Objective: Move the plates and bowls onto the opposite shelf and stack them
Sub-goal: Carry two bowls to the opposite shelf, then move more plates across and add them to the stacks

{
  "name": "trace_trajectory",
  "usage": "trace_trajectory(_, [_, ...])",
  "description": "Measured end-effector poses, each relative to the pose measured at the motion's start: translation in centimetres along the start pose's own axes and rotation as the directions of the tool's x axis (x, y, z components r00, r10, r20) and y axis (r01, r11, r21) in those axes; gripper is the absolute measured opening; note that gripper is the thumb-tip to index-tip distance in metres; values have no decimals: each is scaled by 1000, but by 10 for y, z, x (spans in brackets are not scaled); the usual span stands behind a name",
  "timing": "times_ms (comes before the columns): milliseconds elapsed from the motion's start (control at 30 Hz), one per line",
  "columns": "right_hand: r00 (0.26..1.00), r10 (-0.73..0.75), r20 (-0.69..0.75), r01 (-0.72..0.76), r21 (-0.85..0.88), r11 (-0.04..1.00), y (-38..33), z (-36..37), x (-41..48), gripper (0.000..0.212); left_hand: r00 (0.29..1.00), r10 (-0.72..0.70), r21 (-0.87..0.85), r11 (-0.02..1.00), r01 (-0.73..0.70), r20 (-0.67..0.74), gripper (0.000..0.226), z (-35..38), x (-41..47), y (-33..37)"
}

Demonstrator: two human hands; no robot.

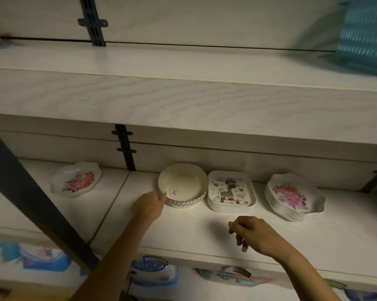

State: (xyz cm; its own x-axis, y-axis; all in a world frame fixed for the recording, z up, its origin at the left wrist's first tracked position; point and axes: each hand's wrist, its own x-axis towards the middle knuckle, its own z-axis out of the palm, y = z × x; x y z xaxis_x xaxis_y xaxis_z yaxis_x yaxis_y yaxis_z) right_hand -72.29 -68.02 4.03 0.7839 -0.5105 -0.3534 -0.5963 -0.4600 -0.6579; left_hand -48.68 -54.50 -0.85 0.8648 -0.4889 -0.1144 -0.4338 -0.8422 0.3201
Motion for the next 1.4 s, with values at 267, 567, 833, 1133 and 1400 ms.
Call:
trace_trajectory(267, [985,-131,114,143,-103,984,-31,20,22,25,985,135,95,985,-146,112,41,-32,-62,-43])
trace_trajectory(567, [908,-350,230,412,-349,841,-104,71,24,30,988,16,-97,995,-1,156,36,-77,-127,-109])
trace_trajectory(833, [863,-430,264,504,-394,769,-174,132,-3,30,995,92,-81,993,-88,45,29,-111,-155,-192])
trace_trajectory(1133, [893,-407,191,450,-340,826,-252,226,-31,31,987,154,-55,986,-156,-33,40,-161,-155,-315])
trace_trajectory(1400, [919,-378,115,395,-282,874,-304,284,-32,28,977,212,-111,971,-212,-13,37,-185,-131,-387])
